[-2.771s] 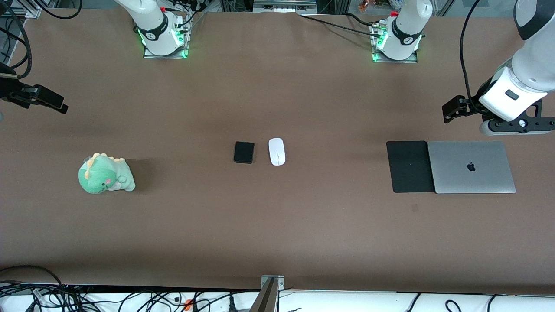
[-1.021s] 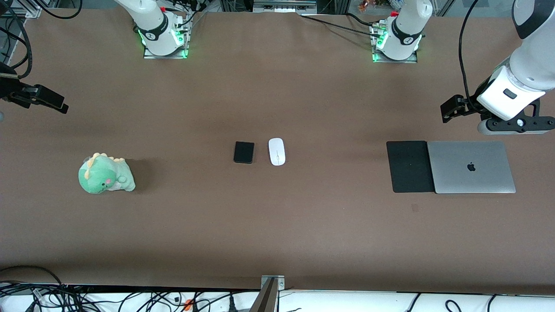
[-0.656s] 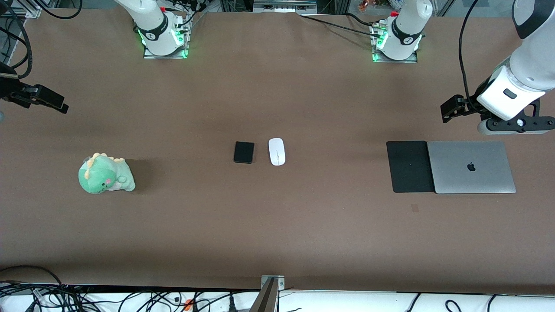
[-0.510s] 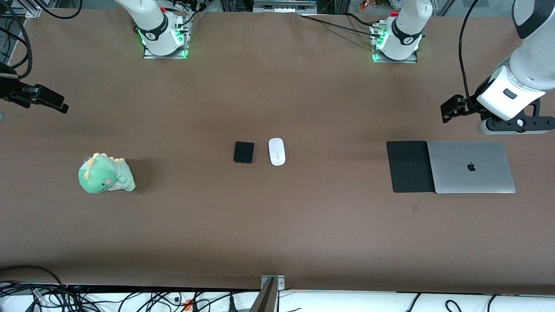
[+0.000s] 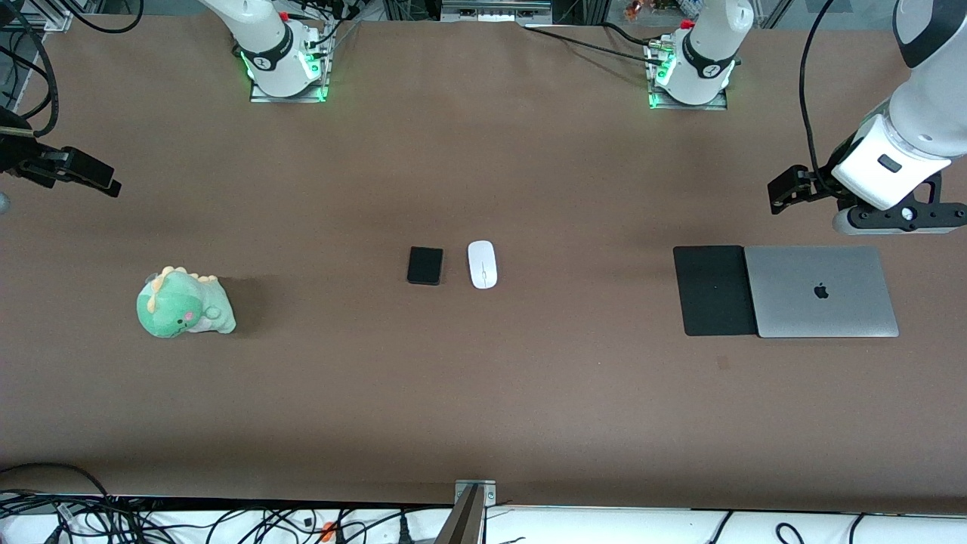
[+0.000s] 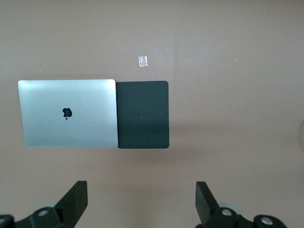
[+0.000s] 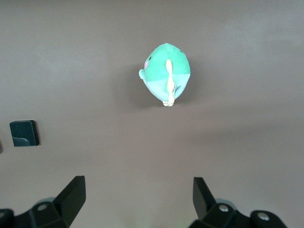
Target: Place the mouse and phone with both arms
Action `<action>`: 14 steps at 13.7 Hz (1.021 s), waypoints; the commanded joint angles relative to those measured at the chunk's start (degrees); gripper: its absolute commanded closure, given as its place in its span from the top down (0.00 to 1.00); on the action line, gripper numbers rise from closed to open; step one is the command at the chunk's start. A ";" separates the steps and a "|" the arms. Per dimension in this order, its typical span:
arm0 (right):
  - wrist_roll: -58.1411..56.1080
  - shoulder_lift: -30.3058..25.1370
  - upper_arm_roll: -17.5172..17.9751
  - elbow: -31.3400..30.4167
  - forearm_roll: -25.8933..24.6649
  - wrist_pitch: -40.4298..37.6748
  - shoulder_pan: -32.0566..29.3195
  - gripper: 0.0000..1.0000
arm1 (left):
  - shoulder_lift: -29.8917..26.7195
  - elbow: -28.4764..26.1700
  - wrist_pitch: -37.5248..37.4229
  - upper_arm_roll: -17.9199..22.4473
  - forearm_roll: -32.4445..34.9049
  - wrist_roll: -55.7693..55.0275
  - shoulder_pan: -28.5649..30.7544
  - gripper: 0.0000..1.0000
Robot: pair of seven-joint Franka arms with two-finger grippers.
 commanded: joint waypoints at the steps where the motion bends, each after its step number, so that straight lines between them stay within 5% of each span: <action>1: 0.28 -0.04 0.58 0.93 -0.45 -1.16 -0.30 1.00 | -0.46 0.71 -1.24 -0.11 -1.40 0.21 0.46 1.00; 5: 0.28 -0.04 0.58 1.02 -0.45 -1.16 -0.30 1.00 | -0.20 0.62 -1.15 -0.20 -2.27 -0.31 -0.06 1.00; 8: 0.19 -0.04 0.67 1.02 -0.53 -1.60 -0.30 1.00 | 2.78 0.44 -0.37 -0.89 -8.85 -1.10 -0.24 1.00; 14: -0.77 0.05 1.02 1.02 -0.62 -2.13 0.31 1.00 | 13.93 0.27 9.90 -13.88 -10.28 -19.01 -0.42 1.00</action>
